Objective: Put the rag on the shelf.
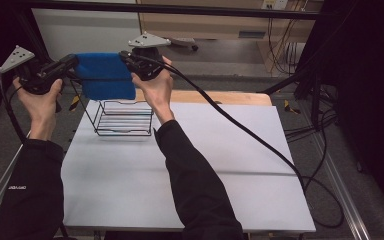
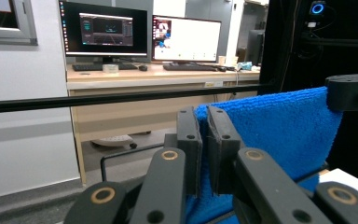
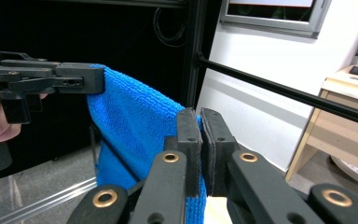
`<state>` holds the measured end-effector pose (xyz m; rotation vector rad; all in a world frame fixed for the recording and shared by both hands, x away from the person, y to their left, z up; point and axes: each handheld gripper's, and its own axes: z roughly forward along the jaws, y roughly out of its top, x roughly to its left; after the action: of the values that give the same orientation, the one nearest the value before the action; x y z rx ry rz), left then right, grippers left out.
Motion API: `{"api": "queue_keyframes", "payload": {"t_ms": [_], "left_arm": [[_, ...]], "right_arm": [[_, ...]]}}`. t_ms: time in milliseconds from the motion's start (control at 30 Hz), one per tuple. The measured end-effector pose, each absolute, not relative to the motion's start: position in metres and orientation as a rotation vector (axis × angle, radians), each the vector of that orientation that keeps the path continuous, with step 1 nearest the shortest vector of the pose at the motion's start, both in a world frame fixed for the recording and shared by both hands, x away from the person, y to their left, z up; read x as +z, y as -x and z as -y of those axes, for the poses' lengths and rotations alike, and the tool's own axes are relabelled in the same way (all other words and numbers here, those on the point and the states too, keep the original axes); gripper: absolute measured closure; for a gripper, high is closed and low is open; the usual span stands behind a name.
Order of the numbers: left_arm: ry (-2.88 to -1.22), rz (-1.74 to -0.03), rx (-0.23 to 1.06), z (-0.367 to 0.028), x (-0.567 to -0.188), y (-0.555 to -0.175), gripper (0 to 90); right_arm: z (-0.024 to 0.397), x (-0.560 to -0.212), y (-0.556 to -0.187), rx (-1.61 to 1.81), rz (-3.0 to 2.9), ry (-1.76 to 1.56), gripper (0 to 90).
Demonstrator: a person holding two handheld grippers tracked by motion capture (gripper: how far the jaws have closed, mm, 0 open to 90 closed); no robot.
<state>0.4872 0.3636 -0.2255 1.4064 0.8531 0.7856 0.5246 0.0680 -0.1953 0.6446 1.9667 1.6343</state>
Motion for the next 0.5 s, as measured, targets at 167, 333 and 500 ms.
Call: {"api": "queue_keyframes", "payload": {"t_ms": [167,333,500], "left_arm": [[-1.418,-0.841,0.777,-0.367,-0.229,-0.481,84.6],[-1.43,-0.841,0.774,-0.368,-0.232,-0.475,84.2],[-1.447,-0.848,0.773,-0.37,-0.235,-0.471,83.6]], "right_arm": [[-0.067,-0.197,-0.52,1.642,-1.996,-0.637,87.4],[-0.067,-0.199,-0.515,1.642,-2.022,-0.624,87.3],[-0.068,-0.202,-0.51,1.625,-2.054,-0.613,87.2]]}}
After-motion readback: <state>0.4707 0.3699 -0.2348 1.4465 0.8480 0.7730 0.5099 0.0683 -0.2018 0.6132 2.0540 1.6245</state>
